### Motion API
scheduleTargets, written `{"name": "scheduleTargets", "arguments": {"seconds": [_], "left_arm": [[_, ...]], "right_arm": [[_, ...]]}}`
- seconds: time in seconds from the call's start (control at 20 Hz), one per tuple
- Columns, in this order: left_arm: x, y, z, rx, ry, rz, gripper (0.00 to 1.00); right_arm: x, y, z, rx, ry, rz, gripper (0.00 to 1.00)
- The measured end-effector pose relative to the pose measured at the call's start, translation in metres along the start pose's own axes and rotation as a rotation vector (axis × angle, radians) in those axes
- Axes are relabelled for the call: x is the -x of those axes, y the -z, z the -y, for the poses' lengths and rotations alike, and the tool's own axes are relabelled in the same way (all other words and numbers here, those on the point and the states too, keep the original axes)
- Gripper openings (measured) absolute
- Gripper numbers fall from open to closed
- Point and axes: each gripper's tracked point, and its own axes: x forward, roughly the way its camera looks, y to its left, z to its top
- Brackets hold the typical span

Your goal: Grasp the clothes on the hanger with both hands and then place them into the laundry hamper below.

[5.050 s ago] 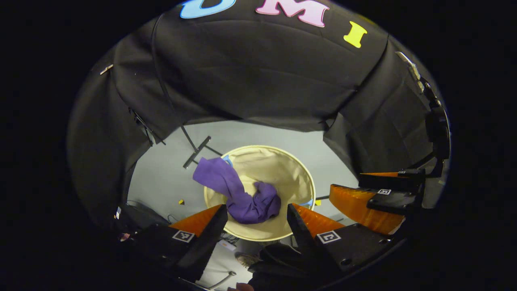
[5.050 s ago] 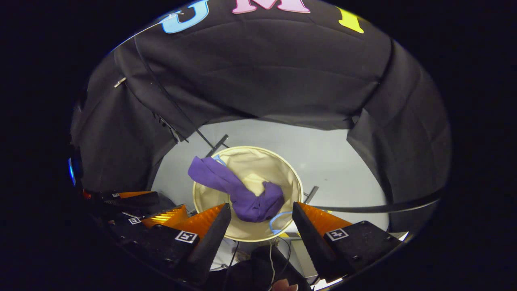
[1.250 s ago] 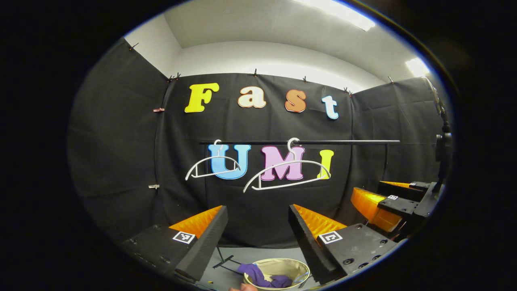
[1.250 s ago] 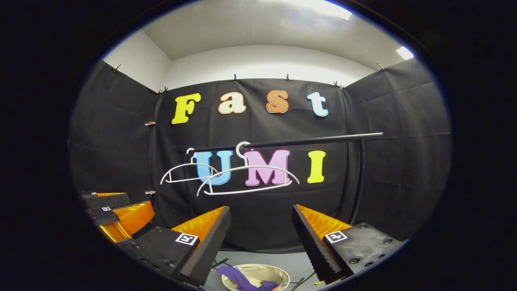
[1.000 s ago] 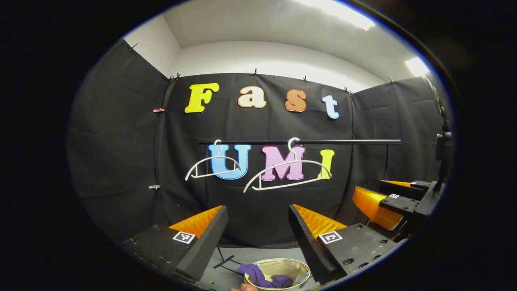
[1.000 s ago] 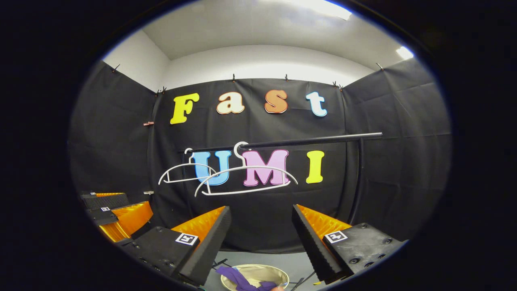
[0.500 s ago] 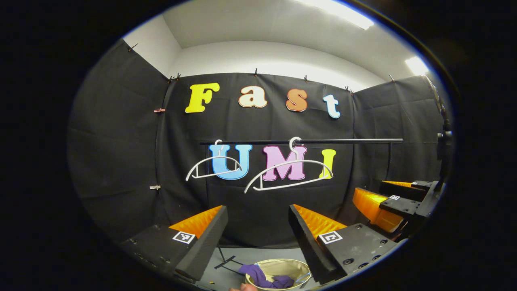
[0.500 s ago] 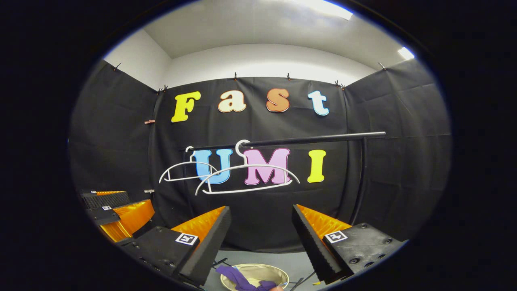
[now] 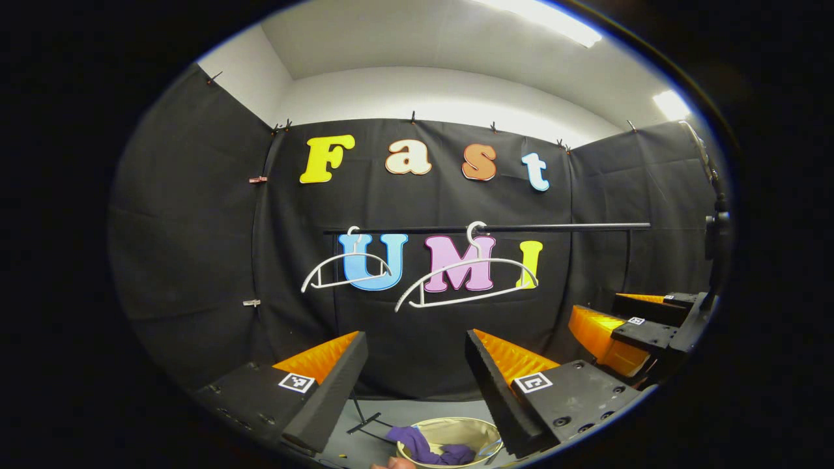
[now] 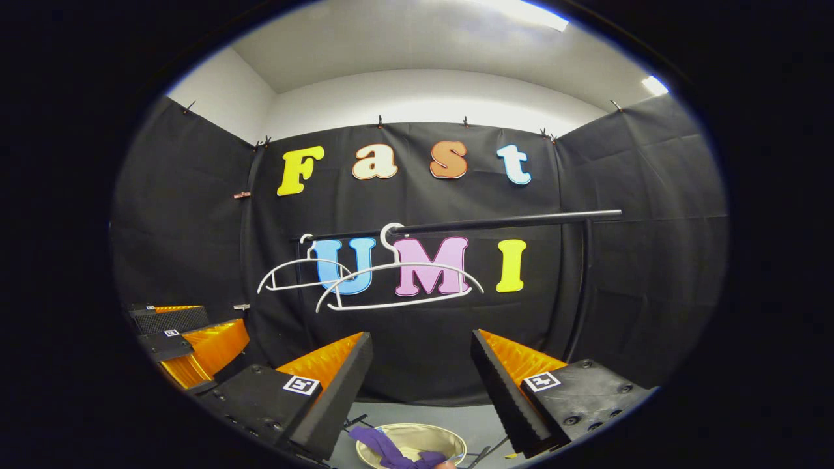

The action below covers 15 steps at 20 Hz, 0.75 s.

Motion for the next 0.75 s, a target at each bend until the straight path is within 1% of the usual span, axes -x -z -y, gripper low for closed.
{"name": "scheduleTargets", "arguments": {"seconds": [0.2, 0.25, 0.3, 0.75], "left_arm": [[-0.0005, -0.0008, 0.0010, 0.002, 0.002, 0.003, 0.95], [-0.0006, -0.0006, 0.0014, 0.003, 0.004, 0.002, 0.95], [-0.0019, 0.0003, 0.0015, 0.003, 0.004, 0.002, 0.95], [-0.0024, 0.0010, -0.0007, 0.000, 0.002, -0.004, 0.95]], "right_arm": [[0.0005, -0.0020, -0.0008, 0.009, 0.000, 0.006, 0.98], [-0.0002, -0.0014, -0.0008, 0.009, -0.001, 0.006, 1.00], [-0.0014, -0.0008, -0.0011, 0.008, 0.000, 0.003, 0.98], [-0.0035, 0.0003, -0.0006, 0.003, 0.003, -0.002, 0.98]]}}
